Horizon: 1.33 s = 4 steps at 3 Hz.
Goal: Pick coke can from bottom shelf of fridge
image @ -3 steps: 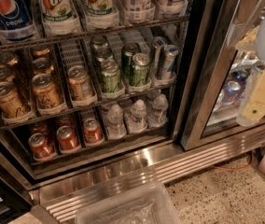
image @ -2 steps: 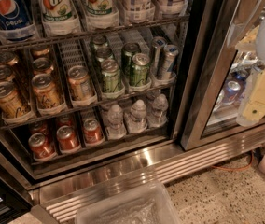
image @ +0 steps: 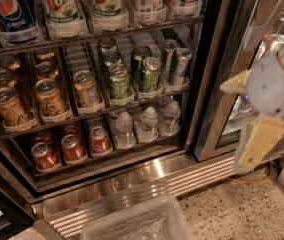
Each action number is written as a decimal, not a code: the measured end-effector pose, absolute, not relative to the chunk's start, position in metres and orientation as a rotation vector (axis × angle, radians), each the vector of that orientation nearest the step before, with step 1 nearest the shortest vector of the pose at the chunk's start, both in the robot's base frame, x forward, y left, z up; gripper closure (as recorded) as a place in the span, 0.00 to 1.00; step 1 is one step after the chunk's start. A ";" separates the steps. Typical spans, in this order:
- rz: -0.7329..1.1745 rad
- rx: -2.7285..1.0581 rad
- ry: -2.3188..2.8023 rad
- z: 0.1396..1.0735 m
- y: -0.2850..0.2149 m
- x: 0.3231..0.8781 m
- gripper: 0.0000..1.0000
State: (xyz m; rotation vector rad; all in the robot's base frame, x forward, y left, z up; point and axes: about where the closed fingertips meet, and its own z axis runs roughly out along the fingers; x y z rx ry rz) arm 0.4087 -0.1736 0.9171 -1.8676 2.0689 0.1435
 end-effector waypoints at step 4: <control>0.746 -1.533 1.596 0.810 -0.038 0.320 0.00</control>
Offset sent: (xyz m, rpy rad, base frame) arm -0.1108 0.1208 -0.0880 0.8127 -0.0444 0.1044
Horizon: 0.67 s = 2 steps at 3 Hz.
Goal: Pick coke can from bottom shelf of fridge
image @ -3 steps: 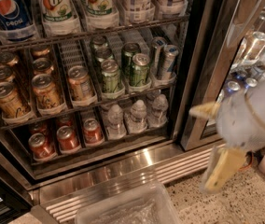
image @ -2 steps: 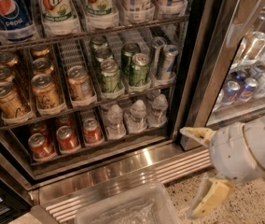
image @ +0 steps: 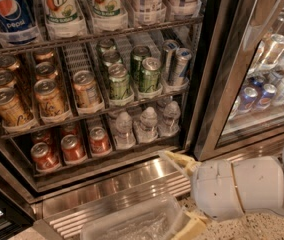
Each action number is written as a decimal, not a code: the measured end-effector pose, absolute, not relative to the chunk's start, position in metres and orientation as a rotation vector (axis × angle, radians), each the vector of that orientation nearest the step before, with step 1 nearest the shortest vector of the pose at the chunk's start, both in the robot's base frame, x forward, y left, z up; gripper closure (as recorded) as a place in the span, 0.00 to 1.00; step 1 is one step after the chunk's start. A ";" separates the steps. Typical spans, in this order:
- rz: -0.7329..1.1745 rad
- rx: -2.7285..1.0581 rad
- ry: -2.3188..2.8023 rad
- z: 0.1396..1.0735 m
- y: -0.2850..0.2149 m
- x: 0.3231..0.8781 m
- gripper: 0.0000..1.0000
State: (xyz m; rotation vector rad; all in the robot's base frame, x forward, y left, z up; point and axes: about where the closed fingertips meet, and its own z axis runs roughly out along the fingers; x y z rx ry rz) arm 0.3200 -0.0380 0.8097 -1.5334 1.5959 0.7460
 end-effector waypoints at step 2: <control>0.803 -1.459 1.474 0.843 -0.002 0.323 0.00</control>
Offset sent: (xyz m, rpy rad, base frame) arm 0.0033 0.0261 0.0235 0.1005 -0.0372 0.0094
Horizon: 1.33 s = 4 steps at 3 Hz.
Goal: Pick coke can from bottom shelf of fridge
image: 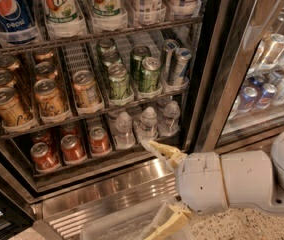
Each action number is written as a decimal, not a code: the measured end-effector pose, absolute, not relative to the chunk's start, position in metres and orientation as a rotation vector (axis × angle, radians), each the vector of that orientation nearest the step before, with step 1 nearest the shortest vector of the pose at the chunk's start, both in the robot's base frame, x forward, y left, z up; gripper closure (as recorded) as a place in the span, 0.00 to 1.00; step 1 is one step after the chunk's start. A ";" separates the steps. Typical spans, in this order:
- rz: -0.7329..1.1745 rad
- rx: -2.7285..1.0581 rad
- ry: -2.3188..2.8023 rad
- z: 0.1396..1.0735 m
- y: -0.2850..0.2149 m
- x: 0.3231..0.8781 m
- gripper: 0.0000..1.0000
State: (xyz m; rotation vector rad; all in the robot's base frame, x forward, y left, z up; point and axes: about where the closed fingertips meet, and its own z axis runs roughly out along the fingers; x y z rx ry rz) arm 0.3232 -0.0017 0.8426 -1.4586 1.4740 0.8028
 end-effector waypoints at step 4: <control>0.424 -1.250 1.590 0.746 -0.005 0.396 0.00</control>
Offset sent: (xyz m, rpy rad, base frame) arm 0.0657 -0.0213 -0.0849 -0.1355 -0.2144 -0.4477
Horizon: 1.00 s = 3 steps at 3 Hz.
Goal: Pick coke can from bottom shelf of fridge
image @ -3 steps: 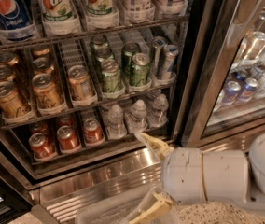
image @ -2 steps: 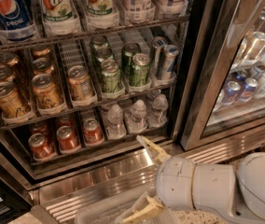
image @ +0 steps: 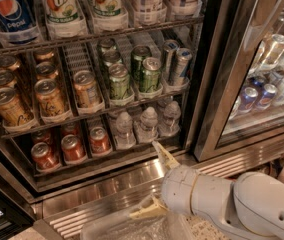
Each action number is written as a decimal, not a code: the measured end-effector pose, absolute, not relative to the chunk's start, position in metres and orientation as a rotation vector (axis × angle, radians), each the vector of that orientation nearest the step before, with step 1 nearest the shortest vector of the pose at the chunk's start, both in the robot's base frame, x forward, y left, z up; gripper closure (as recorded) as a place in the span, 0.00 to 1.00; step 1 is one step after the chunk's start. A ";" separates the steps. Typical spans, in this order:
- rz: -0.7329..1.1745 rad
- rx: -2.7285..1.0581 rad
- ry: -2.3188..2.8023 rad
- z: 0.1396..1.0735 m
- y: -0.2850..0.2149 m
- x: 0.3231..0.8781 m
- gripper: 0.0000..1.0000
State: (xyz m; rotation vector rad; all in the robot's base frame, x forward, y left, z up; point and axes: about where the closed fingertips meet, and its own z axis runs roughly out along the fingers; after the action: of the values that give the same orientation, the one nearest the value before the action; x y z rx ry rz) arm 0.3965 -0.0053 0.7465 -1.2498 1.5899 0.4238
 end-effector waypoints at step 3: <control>0.511 -1.156 1.580 0.690 0.017 0.428 0.00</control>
Offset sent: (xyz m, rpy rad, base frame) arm 0.0478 0.0349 -0.0784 0.1463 0.0274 -0.0157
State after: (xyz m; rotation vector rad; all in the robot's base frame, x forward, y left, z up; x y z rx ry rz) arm 0.4282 0.0172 0.6905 -1.1559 1.5797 0.5107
